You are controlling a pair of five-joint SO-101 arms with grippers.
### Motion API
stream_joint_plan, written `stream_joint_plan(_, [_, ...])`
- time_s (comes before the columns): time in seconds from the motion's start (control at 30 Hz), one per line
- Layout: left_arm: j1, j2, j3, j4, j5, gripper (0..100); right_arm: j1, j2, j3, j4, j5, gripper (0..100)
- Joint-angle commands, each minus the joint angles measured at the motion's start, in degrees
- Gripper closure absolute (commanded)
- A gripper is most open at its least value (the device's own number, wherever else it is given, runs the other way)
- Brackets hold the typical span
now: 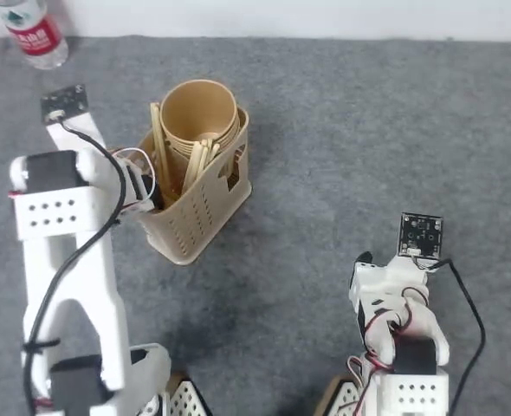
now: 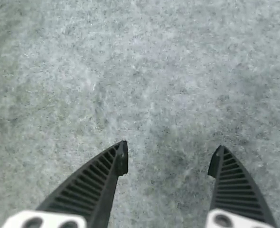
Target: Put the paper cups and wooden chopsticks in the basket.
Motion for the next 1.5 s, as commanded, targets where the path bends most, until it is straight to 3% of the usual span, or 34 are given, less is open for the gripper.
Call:
stream_joint_plan(0.0, [0.44,1.23,-2.51,-1.23,0.0,90,0.4,-0.4,-0.09,-1.1,-0.44,72.3])
stream_joint_plan(0.1, [0.62,1.67,-2.51,-5.54,-6.07,99,0.4,-0.4,0.26,-1.1,-0.44,72.3])
stream_joint_plan(0.27, [1.05,1.67,-2.51,-12.22,-15.3,99,0.48,-0.4,0.26,-1.1,-0.44,72.3])
stream_joint_plan(0.47, [4.75,1.76,-1.98,-14.77,-35.69,99,0.4,-0.4,0.35,-1.1,-0.35,72.3])
stream_joint_plan(0.77, [13.63,1.85,-1.98,-17.32,-35.69,99,0.4,-0.4,0.35,-1.1,-0.35,72.3])
stream_joint_plan(1.03, [14.68,2.2,-2.07,-19.43,-31.47,99,0.4,-0.4,0.35,-1.1,-0.35,72.3])
stream_joint_plan(1.17, [17.14,9.58,-3.74,-17.58,-31.3,99,0.31,-0.4,0.35,-1.1,-0.35,72.4])
stream_joint_plan(1.27, [18.55,20.22,-10.77,-12.92,-28.31,99,0.4,-0.4,0.35,-1.1,-0.35,72.4])
stream_joint_plan(1.4, [17.76,36.84,-32.31,1.76,-21.27,99,0.57,-0.4,0.35,-1.1,-0.35,72.4])
stream_joint_plan(1.47, [16.26,41.67,-39.52,1.93,-18.64,99,0.4,-0.4,0.35,-1.1,-0.35,72.4])
